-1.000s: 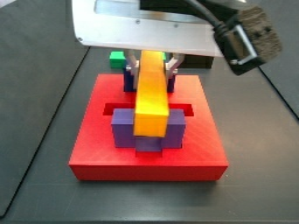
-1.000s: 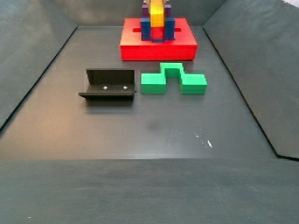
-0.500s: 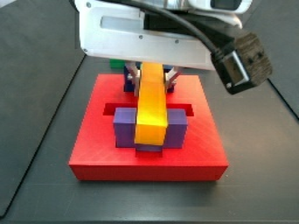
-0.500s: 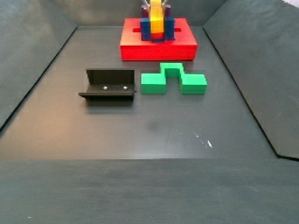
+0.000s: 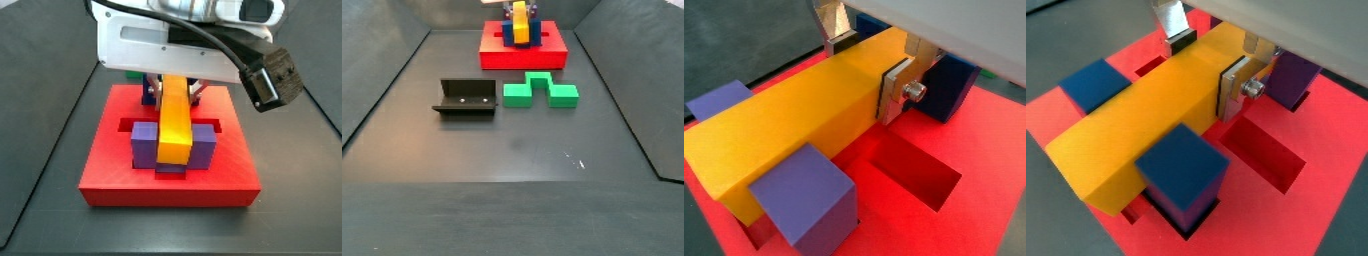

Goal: Pick up the yellow object. Move up. Move to above the board. Insert the yellow object.
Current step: Insert the yellow object.

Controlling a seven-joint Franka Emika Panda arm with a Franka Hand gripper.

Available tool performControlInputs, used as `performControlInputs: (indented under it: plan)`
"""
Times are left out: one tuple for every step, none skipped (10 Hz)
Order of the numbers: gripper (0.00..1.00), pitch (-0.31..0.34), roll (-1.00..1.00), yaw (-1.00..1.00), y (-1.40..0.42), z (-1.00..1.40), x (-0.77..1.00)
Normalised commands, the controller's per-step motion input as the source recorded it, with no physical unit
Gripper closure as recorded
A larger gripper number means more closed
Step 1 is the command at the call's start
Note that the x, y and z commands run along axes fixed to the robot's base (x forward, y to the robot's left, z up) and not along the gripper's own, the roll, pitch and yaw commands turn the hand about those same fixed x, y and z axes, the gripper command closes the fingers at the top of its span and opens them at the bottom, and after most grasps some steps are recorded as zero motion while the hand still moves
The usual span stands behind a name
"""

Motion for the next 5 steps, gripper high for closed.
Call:
performControlInputs:
  plan:
    - [1.00, 0.051, 0.25, 0.14, -0.02, -0.34, 0.11]
    - [1.00, 0.041, 0.23, 0.09, -0.10, -0.38, 0.04]
    - [1.00, 0.029, 0.21, 0.03, -0.16, -0.40, 0.00]
    - [1.00, 0.027, 0.18, 0.00, -0.21, -0.31, 0.00]
    - [1.00, 0.020, 0.14, 0.00, -0.24, -0.20, 0.01]
